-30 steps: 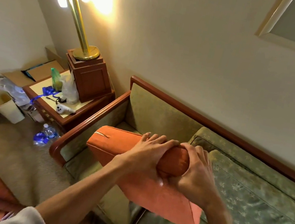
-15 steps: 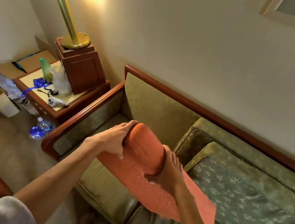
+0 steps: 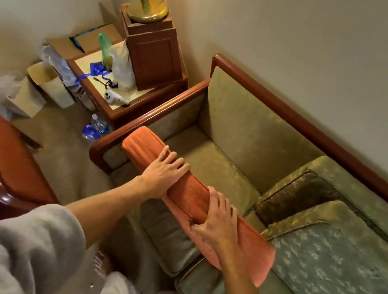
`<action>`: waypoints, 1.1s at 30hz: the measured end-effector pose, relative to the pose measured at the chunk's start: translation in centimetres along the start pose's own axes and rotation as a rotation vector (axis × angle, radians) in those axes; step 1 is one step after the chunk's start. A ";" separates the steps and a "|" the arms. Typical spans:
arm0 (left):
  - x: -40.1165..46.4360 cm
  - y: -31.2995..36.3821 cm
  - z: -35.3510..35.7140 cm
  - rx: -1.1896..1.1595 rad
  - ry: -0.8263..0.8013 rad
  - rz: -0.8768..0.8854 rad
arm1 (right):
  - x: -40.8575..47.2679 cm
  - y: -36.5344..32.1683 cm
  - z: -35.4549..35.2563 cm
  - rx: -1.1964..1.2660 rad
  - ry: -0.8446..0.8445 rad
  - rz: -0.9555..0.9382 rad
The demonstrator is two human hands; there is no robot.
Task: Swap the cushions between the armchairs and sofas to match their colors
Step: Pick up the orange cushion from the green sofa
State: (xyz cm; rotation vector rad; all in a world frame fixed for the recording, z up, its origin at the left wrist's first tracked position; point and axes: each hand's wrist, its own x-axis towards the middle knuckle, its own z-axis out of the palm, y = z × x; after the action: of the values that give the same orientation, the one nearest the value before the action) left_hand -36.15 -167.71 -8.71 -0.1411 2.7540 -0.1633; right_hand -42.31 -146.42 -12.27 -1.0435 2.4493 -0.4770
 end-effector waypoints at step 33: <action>-53.8 -22.1 4.8 -0.697 0.248 -0.704 | -5.2 -56.8 0.0 -0.507 -0.495 -1.030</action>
State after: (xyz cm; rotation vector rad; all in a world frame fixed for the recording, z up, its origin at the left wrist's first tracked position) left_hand 17.08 -183.58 9.36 -1.3394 2.7412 0.6442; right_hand -5.47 -179.92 15.56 -2.2899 1.4637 0.1473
